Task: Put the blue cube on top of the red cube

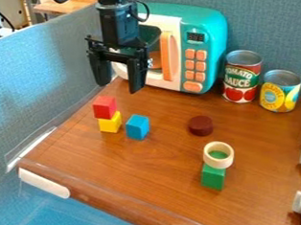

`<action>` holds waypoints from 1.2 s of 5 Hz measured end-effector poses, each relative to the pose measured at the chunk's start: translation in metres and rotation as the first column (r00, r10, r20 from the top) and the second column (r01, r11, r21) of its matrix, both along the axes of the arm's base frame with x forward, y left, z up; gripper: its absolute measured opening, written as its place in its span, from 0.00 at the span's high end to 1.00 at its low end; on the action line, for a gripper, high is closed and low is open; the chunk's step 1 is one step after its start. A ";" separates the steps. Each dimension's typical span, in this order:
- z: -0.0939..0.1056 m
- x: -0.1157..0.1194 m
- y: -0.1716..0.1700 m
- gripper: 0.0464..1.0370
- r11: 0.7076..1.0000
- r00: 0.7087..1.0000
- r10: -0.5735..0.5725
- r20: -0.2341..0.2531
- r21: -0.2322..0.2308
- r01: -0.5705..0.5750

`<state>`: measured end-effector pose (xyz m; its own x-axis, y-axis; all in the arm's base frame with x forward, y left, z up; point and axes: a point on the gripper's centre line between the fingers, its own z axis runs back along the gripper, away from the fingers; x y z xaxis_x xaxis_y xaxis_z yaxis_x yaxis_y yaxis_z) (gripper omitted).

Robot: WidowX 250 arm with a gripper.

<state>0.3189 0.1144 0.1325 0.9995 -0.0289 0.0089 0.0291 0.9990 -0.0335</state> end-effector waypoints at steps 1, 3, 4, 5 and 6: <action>-0.011 0.000 -0.001 0.04 1.000 0.999 0.000 -0.033 -0.012 0.000; -0.029 0.026 0.020 0.04 1.000 0.995 0.024 -0.100 0.004 -0.023; -0.040 0.029 0.017 0.04 0.999 0.990 0.022 -0.141 0.032 -0.018; -0.040 0.032 0.012 0.04 0.997 0.988 0.039 -0.150 0.077 -0.027; -0.041 0.033 0.006 0.04 0.994 0.987 0.064 -0.148 0.095 -0.050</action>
